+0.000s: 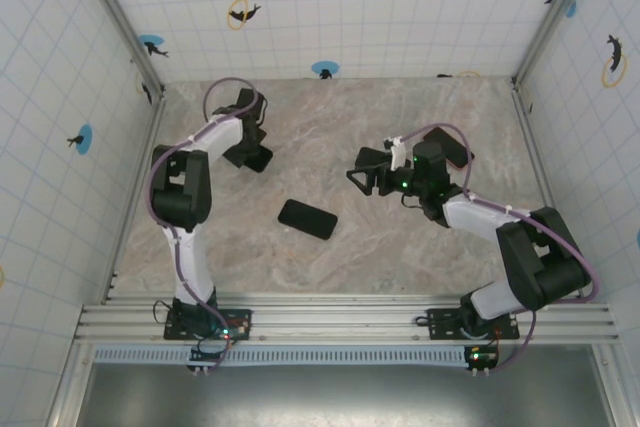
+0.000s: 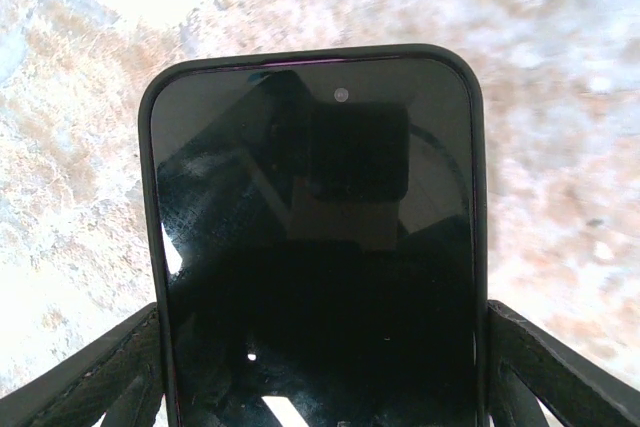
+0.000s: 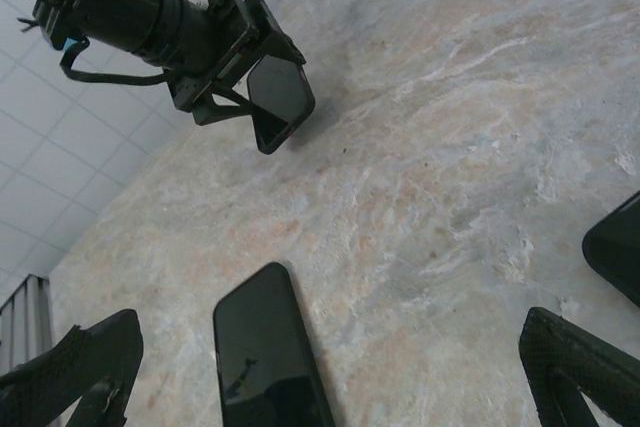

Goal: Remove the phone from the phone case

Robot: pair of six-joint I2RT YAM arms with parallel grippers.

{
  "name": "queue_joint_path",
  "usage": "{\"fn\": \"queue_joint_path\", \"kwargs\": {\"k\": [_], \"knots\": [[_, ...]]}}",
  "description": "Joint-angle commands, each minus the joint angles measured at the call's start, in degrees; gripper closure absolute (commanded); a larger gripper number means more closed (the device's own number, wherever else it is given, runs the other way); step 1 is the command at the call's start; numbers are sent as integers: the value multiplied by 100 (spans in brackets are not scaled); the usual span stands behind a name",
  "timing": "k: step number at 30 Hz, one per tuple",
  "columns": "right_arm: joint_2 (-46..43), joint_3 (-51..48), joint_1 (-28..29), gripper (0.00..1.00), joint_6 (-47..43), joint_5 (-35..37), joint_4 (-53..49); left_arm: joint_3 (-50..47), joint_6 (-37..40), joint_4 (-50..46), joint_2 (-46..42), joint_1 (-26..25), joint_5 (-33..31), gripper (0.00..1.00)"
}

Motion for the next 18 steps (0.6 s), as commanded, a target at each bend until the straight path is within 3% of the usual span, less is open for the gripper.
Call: {"fn": "queue_joint_path", "kwargs": {"k": [1,10,18], "knots": [[73,-116,125,1,458,-66,691,-186,351,350,-543,-161,174,45],[744,292,529,1,1577,235,1246,-1096,1057,1532,-1688,-753,605,45],[1228,662,927,6,1964,329,1720,-1795,1321,2224,-2342,-1203,1166,45]]}}
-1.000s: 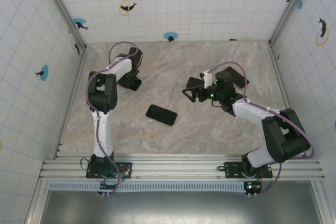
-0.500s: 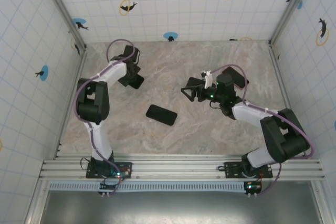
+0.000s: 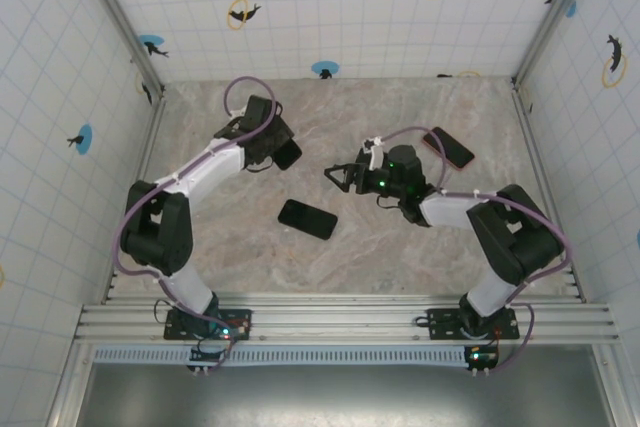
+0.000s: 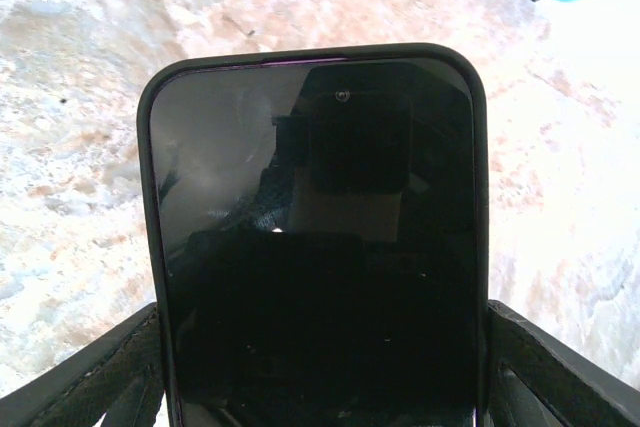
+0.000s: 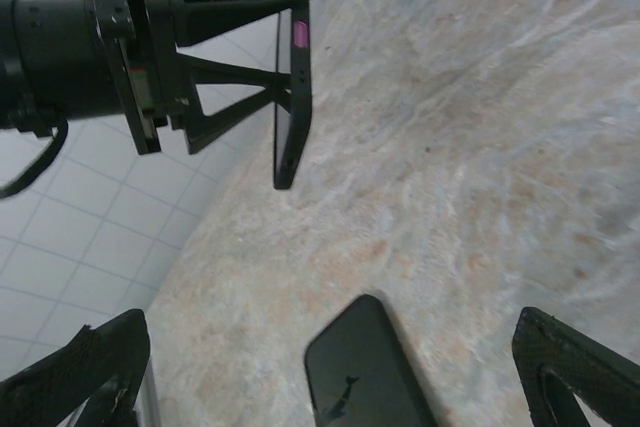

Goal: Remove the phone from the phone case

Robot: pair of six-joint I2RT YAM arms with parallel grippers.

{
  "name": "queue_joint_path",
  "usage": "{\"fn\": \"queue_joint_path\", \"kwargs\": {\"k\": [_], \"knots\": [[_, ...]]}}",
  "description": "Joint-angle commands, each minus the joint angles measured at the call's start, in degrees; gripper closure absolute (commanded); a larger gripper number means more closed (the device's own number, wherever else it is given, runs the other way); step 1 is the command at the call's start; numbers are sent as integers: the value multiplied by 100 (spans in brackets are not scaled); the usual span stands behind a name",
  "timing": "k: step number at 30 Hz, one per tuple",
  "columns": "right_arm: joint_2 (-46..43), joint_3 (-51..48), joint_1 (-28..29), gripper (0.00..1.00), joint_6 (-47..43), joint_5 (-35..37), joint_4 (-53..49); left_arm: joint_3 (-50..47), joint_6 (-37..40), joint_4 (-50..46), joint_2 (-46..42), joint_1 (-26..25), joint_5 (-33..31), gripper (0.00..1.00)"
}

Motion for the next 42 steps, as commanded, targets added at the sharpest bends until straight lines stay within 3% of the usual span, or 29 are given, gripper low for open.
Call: {"fn": "queue_joint_path", "kwargs": {"k": [1,4,13,19,25,27,29,30,37,42], "knots": [[224,378,174,9,266,116,492,-198,230,628,-371,-232,334,46],[504,609,278,21,415,69,683,-277,222,676,-532,-372,353,45],[943,1077,483,39,489,503,499,-664,186,1026,-962,-659,526,46],[1016,1204,580,67,572,428,638,-721,221,1107,-1015,-760,570,46],[918,1145,605,89,653,461,724,-809,221,1221,-999,-793,639,44],[856,1103,612,93,670,503,760,-811,247,1223,-1005,-803,594,34],[768,1053,609,96,665,547,754,-818,254,1211,-1054,-795,445,6],[708,1026,608,96,666,567,753,-840,312,1210,-1107,-799,385,2],[323,700,451,97,1220,477,1217,-1025,732,1560,-1393,-760,468,2],[-38,314,253,98,1835,307,1776,-1352,1129,2425,-1604,-450,1536,2]]}}
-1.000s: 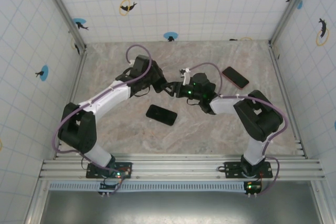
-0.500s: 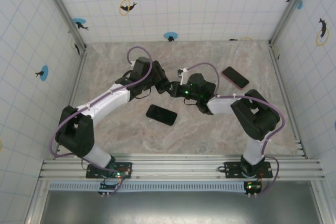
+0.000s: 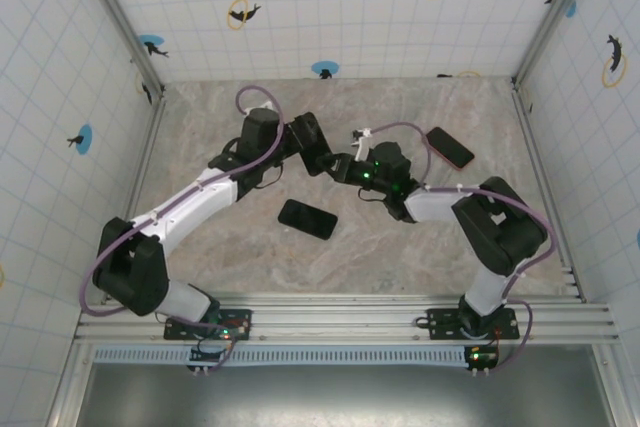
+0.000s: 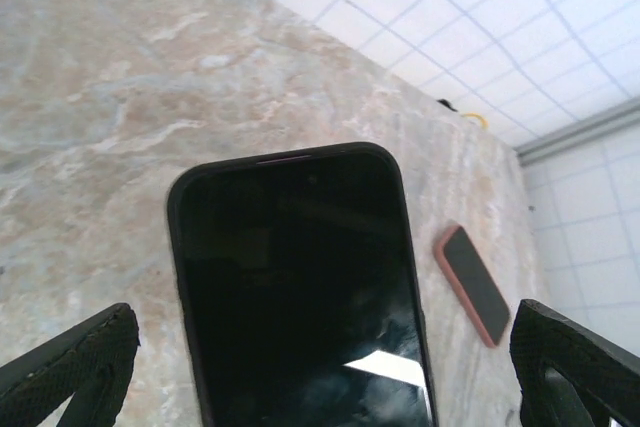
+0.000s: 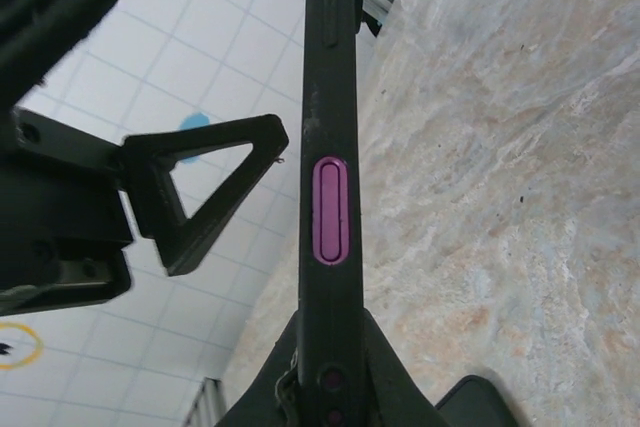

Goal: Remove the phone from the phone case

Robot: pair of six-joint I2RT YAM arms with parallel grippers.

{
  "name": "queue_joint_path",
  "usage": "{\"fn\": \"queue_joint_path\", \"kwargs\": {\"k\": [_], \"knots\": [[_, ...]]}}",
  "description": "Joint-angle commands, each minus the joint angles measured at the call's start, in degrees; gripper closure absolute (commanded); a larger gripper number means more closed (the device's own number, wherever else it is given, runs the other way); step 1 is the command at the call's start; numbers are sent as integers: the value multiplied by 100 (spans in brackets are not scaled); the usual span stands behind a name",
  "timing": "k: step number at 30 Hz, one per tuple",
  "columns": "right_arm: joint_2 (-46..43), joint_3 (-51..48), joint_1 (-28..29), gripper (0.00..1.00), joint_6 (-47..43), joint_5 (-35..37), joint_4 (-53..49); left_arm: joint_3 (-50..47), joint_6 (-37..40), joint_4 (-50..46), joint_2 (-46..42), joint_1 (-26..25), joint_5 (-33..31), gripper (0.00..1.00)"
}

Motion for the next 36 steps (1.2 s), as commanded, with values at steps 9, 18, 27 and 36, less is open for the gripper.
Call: {"fn": "queue_joint_path", "kwargs": {"k": [9,18,27,36], "knots": [[-792,-698,-333,98,1692,-482,2272,-139,-206,2059,201,597,2818,8],[-729,-916,-469,99,2698,-565,3420,18,-1073,3343,616,622,4090,32],[-873,-1103,-460,99,2798,-744,3432,400,-1272,3536,880,851,4507,65],[-865,-1091,-452,98,2844,-736,3456,310,-1715,4035,928,851,4686,93]]}}
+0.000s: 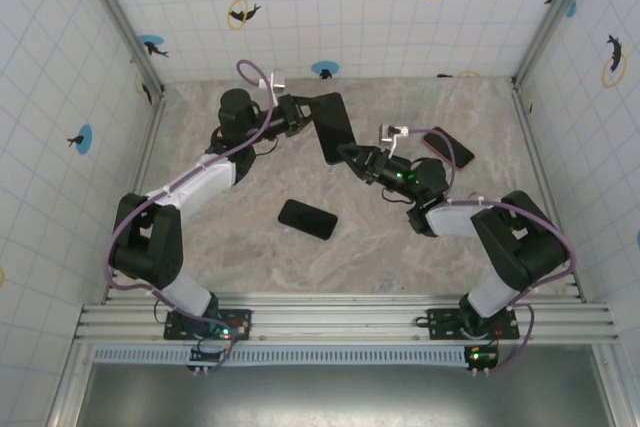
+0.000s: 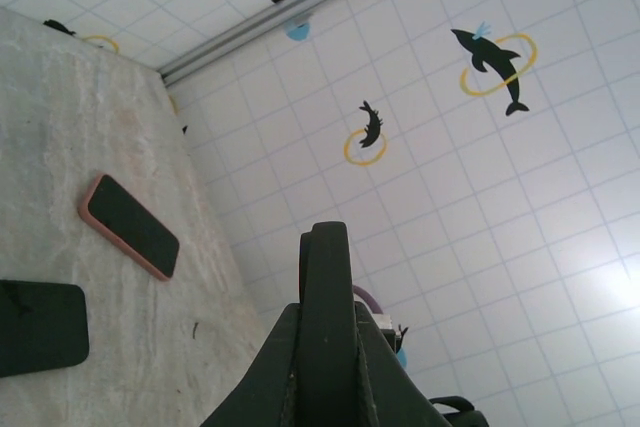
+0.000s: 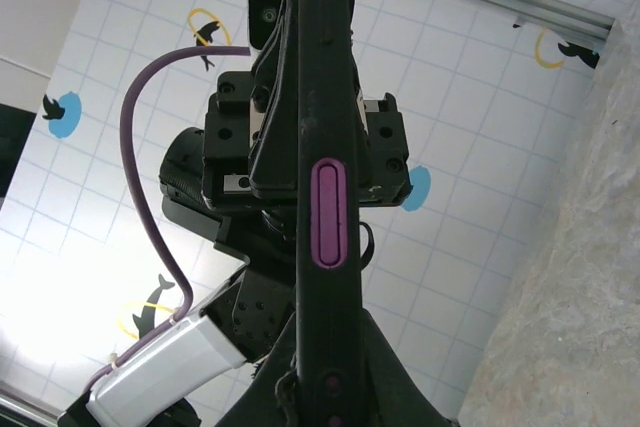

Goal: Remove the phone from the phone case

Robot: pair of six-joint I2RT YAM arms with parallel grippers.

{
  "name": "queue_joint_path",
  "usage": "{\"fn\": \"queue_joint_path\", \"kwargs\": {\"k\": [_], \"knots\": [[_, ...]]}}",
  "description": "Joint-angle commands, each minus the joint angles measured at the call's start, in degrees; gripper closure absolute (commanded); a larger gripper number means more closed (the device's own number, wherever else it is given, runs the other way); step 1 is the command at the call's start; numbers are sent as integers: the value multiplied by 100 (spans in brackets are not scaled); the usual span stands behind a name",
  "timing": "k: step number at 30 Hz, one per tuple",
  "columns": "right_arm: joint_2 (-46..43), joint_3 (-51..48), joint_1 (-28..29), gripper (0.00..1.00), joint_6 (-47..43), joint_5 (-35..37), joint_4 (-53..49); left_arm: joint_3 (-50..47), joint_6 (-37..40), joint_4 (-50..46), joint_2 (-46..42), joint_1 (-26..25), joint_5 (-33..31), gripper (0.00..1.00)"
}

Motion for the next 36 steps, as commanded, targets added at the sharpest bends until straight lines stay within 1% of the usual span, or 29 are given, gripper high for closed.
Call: {"fn": "queue_joint_path", "kwargs": {"k": [1,2,3,5,8,12,16,18,19,25,28,32,36], "knots": [[-173,56,0,96,14,-53,288,74,76,434,-3,-9,158,97],[-172,56,1,93,-8,-44,276,72,50,439,-11,-9,168,100],[-172,50,-1,88,-42,-35,268,65,17,445,-11,-9,160,100],[-205,-4,-2,72,-162,19,167,73,-75,454,-14,-6,63,100],[-337,-135,31,61,-501,140,-67,58,-323,577,-24,-5,-256,100],[-713,-328,168,56,-1402,602,-675,-25,-678,822,-97,-44,-843,100],[-1003,-371,481,56,-2345,1241,-1173,-119,-937,889,-197,-145,-1453,100],[-1042,-326,570,56,-2658,1363,-1323,-99,-1052,954,-190,-139,-1533,100],[-1051,-319,595,57,-2745,1425,-1372,-102,-1105,988,-192,-313,-1547,100],[-974,-160,596,65,-2897,1502,-1330,-93,-1241,1114,-194,-433,-1539,100],[-920,-129,572,70,-2814,1508,-1086,-90,-1240,1114,-199,-460,-1539,100],[-915,-157,575,71,-2801,1409,-820,-153,-1218,1095,-241,-461,-1587,100],[-970,-242,568,72,-2763,1482,-643,-174,-1253,1140,-239,-469,-1574,100]]}}
